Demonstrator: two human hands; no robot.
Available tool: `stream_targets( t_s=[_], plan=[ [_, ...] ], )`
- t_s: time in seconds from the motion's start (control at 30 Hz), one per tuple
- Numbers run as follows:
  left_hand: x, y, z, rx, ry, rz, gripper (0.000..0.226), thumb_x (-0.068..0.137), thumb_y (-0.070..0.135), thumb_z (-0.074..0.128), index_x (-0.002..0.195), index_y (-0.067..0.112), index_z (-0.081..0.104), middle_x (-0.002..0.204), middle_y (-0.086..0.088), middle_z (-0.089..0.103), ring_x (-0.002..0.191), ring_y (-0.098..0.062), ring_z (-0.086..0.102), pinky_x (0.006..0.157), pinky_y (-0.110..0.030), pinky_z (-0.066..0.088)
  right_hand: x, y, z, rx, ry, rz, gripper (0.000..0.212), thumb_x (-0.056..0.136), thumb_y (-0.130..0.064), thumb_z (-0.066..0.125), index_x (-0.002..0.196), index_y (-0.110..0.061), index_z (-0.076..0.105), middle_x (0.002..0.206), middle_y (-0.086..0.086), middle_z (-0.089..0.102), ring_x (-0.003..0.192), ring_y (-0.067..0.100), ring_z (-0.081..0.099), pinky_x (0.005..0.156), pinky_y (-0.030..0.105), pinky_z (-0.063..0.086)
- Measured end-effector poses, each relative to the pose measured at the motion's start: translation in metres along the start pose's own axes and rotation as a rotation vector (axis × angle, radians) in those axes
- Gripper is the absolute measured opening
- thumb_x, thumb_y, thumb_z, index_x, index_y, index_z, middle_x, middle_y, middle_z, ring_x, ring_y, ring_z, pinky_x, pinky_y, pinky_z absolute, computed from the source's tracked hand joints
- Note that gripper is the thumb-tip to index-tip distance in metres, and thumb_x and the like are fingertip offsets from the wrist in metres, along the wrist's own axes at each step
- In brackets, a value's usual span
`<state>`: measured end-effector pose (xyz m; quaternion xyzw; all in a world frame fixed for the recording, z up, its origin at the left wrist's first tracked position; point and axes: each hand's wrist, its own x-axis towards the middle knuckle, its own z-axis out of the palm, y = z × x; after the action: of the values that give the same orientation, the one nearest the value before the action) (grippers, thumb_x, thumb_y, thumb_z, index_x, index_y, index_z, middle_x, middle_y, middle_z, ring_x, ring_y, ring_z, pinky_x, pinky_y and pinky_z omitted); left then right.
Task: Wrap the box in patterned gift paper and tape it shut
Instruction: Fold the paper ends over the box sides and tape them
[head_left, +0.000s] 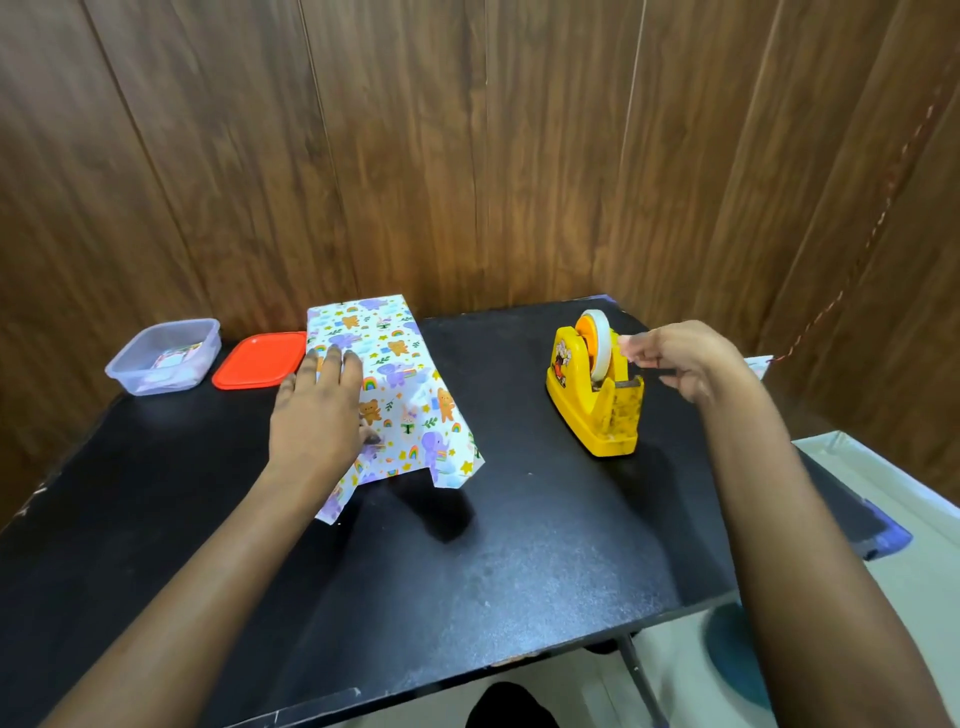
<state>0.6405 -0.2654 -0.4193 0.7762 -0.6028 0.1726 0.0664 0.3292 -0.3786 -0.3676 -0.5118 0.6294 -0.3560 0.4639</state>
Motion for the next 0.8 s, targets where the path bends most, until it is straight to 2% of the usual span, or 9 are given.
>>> stream_targets(
  t_s=[0.07, 0.13, 0.2, 0.3, 0.4, 0.5, 0.8],
  plan=[
    [0.001, 0.0, 0.0, -0.008, -0.001, -0.004, 0.095, 0.072, 0.042, 0.076, 0.144, 0.006, 0.025, 0.152, -0.012, 0.025, 0.141, -0.032, 0.02, 0.111, -0.044, 0.025, -0.006, 0.007, -0.003, 0.053, 0.001, -0.017, 0.014, 0.087, -0.01, 0.063, 0.073, -0.01, 0.062, 0.082, 0.004, 0.06, 0.085, 0.017, 0.054, 0.095, 0.032, 0.038],
    [0.001, -0.001, 0.0, -0.004, -0.006, -0.004, 0.094, 0.073, 0.042, 0.075, 0.144, 0.006, 0.025, 0.153, -0.012, 0.024, 0.142, -0.031, 0.019, 0.111, -0.044, 0.025, -0.01, 0.022, 0.002, 0.076, -0.007, 0.014, 0.012, 0.088, -0.01, 0.062, 0.076, -0.009, 0.063, 0.078, 0.006, 0.057, 0.068, 0.014, 0.051, 0.068, 0.022, 0.04],
    [0.002, -0.001, 0.001, -0.015, -0.002, -0.004, 0.095, 0.072, 0.042, 0.076, 0.144, 0.006, 0.025, 0.153, -0.012, 0.024, 0.142, -0.031, 0.019, 0.112, -0.044, 0.025, -0.01, 0.038, 0.009, 0.108, -0.001, 0.048, 0.016, 0.089, -0.015, 0.063, 0.075, -0.008, 0.061, 0.076, 0.006, 0.056, 0.062, 0.011, 0.05, 0.053, 0.021, 0.032],
    [0.001, -0.001, 0.001, -0.012, -0.01, -0.007, 0.097, 0.072, 0.043, 0.076, 0.145, 0.007, 0.024, 0.153, -0.012, 0.023, 0.142, -0.031, 0.019, 0.112, -0.044, 0.025, -0.009, 0.057, 0.016, 0.205, 0.041, 0.034, 0.025, 0.089, -0.02, 0.063, 0.068, -0.01, 0.055, 0.071, 0.004, 0.056, 0.061, 0.011, 0.05, 0.051, 0.02, 0.032],
    [0.001, -0.001, 0.001, 0.003, -0.007, -0.003, 0.096, 0.072, 0.045, 0.075, 0.144, 0.007, 0.024, 0.153, -0.011, 0.024, 0.142, -0.03, 0.02, 0.111, -0.043, 0.026, -0.01, 0.067, 0.024, 0.312, 0.075, -0.014, 0.027, 0.09, -0.022, 0.061, 0.066, -0.012, 0.054, 0.068, 0.003, 0.059, 0.061, 0.011, 0.052, 0.051, 0.019, 0.037],
    [0.002, -0.001, 0.001, -0.003, 0.001, 0.0, 0.097, 0.071, 0.045, 0.075, 0.144, 0.007, 0.025, 0.152, -0.011, 0.025, 0.141, -0.03, 0.021, 0.111, -0.043, 0.026, -0.011, 0.074, 0.03, 0.425, 0.106, -0.044, 0.026, 0.09, -0.021, 0.061, 0.066, -0.012, 0.055, 0.067, 0.004, 0.061, 0.061, 0.012, 0.055, 0.058, 0.024, 0.039],
    [0.003, -0.001, 0.001, -0.01, 0.002, -0.004, 0.095, 0.072, 0.044, 0.075, 0.145, 0.007, 0.024, 0.153, -0.01, 0.024, 0.141, -0.029, 0.021, 0.111, -0.041, 0.026, -0.011, 0.083, 0.044, 0.698, 0.161, -0.064, 0.019, 0.089, -0.016, 0.062, 0.072, -0.008, 0.059, 0.055, 0.0, 0.065, 0.058, 0.012, 0.063, 0.05, 0.019, 0.052]
  ],
)
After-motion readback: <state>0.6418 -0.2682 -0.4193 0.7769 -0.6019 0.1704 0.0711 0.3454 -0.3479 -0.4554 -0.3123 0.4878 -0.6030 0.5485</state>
